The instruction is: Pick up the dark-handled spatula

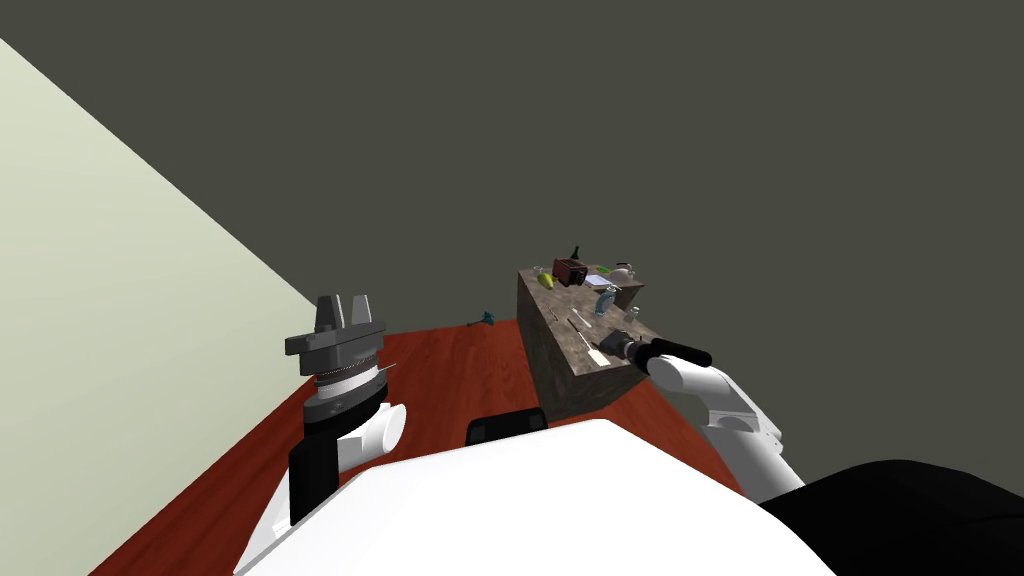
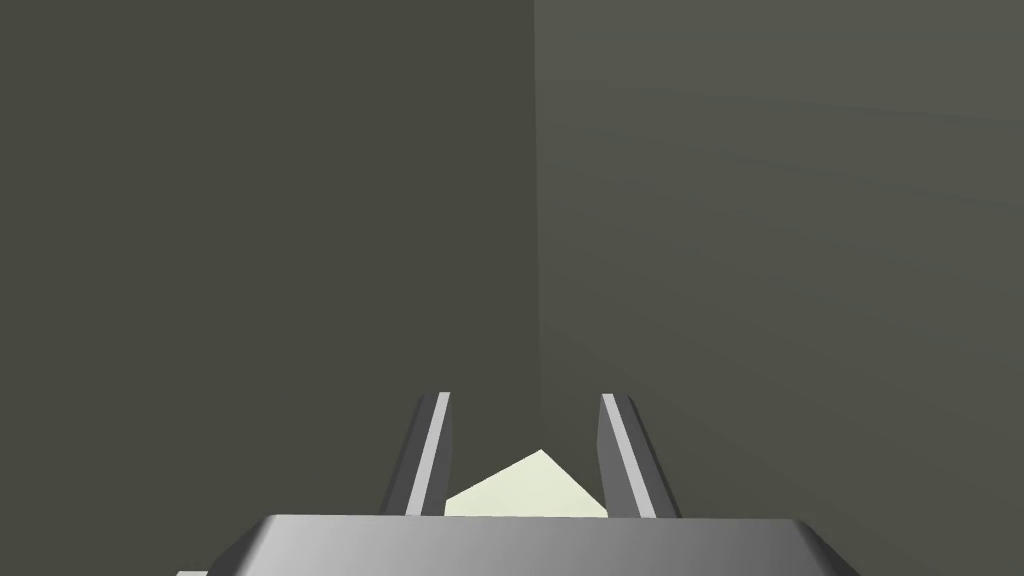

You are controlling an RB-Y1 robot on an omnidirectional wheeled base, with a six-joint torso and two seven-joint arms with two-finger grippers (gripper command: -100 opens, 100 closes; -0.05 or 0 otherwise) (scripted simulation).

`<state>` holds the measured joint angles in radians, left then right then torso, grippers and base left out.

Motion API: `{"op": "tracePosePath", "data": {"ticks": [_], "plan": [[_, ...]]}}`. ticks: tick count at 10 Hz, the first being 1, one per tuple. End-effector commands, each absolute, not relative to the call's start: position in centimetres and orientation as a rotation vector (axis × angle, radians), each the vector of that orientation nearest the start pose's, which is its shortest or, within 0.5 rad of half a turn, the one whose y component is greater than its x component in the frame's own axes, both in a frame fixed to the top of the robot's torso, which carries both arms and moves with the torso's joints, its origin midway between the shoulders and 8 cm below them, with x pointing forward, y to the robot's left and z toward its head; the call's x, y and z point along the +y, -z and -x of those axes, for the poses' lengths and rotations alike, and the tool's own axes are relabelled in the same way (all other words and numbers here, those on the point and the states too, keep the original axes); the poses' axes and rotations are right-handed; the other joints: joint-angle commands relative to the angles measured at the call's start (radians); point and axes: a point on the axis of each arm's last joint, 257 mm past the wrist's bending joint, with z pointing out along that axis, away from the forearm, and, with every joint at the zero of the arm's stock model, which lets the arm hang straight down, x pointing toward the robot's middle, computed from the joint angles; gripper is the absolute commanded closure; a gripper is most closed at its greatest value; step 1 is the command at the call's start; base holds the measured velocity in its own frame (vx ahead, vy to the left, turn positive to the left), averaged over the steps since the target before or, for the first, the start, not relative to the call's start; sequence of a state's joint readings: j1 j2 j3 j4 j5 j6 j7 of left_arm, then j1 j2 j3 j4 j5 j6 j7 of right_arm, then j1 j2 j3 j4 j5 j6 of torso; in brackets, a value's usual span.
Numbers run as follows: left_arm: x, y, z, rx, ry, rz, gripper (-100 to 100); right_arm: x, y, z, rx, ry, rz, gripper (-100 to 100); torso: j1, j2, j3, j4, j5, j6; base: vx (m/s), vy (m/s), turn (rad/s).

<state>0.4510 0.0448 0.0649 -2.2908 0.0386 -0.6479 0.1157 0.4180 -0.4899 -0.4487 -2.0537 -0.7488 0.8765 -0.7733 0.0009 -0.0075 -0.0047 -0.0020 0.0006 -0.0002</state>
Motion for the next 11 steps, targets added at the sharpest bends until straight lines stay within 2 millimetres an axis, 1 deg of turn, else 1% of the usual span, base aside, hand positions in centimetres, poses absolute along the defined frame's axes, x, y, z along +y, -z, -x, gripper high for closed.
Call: {"op": "tracePosePath", "data": {"ticks": [1, 2, 3, 4, 5, 6, 7, 8, 9, 10, 11], "plan": [[28.7, -7.1, -31.3, 0.459, 1.435, 0.508, 0, -47.1, 26.4, -35.7, -0.793, 1.442, 3.076, -100, 0.0, 0.0, 0.0, 0.0, 0.0, 0.0, 0.04, 0.002, 0.001], [28.7, -7.1, -31.3, 0.459, 1.435, 0.508, 0, -47.3, 27.1, -34.9, -0.715, 1.372, 3.077, -100, -0.001, 0.004, 0.002, 0.001, 0.0, 0.0, 0.077, 0.014, -0.031], [28.7, -7.1, -31.3, 0.459, 1.435, 0.508, 0, -47.2, 27.5, -34.6, -0.718, 1.343, 3.08, -100, -0.001, 0.003, 0.002, 0.001, 0.0, 0.0, 0.083, 0.022, -0.028], [28.7, -7.1, -31.3, 0.459, 1.435, 0.508, 0, -47.4, 28.1, -33.8, -0.642, 1.284, 3.078, -100, -0.001, 0.003, 0.002, 0.001, 0.0, 0.0, 0.11, 0.035, -0.03], [28.7, -7.1, -31.3, 0.459, 1.435, 0.508, 0, -47.3, 28.5, -33.4, -0.646, 1.247, 3.081, -100, 0.0, 0.001, 0.001, 0.0, 0.0, 0.0, 0.09, 0.025, -0.022], [28.7, -7.1, -31.3, 0.459, 1.435, 0.508, 0, -47.5, 29.1, -32.5, -0.574, 1.19, 3.078, -100, 0.0, 0.002, 0.001, 0.0, 0.0, 0.0, 0.093, 0.024, -0.037], [28.7, -7.1, -31.3, 0.459, 1.435, 0.508, 0, -47.3, 29.4, -32.1, -0.577, 1.154, 3.081, -100, 0.0, 0.002, 0.001, 0.0, 0.0, 0.0, 0.085, 0.022, -0.02], [28.7, -7.1, -31.3, 0.459, 1.435, 0.508, 0, -47.5, 29.9, -31.3, -0.509, 1.098, 3.077, -100, -0.001, 0.002, 0.001, 0.0, 0.0, 0.0, 0.122, 0.021, -0.033], [28.7, -7.1, -31.3, 0.459, 1.435, 0.508, 0, -47.4, 30.2, -30.9, -0.512, 1.065, 3.079, -100, -0.001, 0.0, 0.0, 0.0, 0.0, 0.0, 0.099, 0.015, -0.019], [28.7, -7.1, -31.3, 0.459, 1.435, 0.508, 0, -47.5, 30.7, -29.9, -0.449, 1.002, 3.075, -100, -0.001, 0.001, 0.001, 0.0, 0.0, 0.0, 0.105, 0.01, -0.036], [28.7, -7.1, -31.3, 0.459, 1.435, 0.508, 0, -47.4, 30.9, -29.6, -0.451, 0.98, 3.075, -100, -0.001, 0.001, 0.001, 0.0, 0.0, 0.0, 0.087, 0.011, -0.02]]}}
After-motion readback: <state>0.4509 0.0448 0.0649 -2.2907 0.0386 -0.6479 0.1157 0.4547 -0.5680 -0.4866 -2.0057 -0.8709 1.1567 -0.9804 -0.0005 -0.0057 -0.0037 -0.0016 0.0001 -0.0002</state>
